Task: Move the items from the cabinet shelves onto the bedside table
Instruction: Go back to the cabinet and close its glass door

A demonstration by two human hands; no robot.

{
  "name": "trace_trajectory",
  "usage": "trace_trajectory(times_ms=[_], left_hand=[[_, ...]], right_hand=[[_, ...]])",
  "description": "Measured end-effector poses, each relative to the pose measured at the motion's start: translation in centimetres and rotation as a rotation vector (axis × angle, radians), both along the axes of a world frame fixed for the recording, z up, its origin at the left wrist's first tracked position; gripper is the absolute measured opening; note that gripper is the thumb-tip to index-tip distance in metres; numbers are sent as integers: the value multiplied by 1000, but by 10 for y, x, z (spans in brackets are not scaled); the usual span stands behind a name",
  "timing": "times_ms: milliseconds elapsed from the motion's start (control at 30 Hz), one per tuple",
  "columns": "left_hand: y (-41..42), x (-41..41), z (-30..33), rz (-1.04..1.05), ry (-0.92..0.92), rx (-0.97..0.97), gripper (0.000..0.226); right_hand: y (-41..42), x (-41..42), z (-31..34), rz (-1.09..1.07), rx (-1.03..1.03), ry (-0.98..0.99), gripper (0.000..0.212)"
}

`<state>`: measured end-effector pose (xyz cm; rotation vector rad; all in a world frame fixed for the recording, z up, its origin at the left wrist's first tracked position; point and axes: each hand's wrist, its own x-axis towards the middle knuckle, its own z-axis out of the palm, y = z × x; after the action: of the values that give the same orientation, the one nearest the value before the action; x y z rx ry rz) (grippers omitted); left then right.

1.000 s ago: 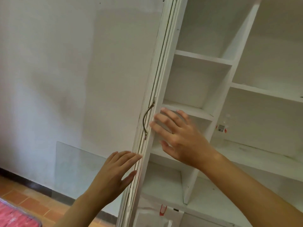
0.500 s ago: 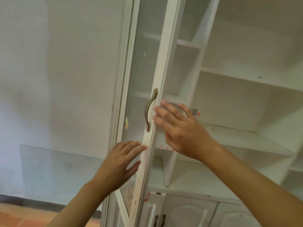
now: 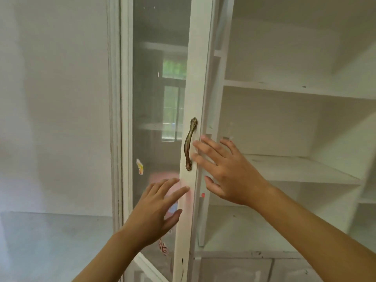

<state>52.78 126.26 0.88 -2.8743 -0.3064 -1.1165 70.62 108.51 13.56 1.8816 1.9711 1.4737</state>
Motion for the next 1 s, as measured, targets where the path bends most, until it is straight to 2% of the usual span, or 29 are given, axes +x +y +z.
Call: trace_trajectory(times_ms=[400, 767, 1000], left_hand=[[28, 110, -1, 93, 11, 36, 61], [58, 169, -12, 194, -1, 84, 60], [62, 184, -16, 245, -10, 108, 64]], right_hand=[[28, 120, -4, 44, -17, 53, 62], [74, 197, -9, 264, 113, 52, 47], [100, 226, -16, 416, 168, 119, 44]])
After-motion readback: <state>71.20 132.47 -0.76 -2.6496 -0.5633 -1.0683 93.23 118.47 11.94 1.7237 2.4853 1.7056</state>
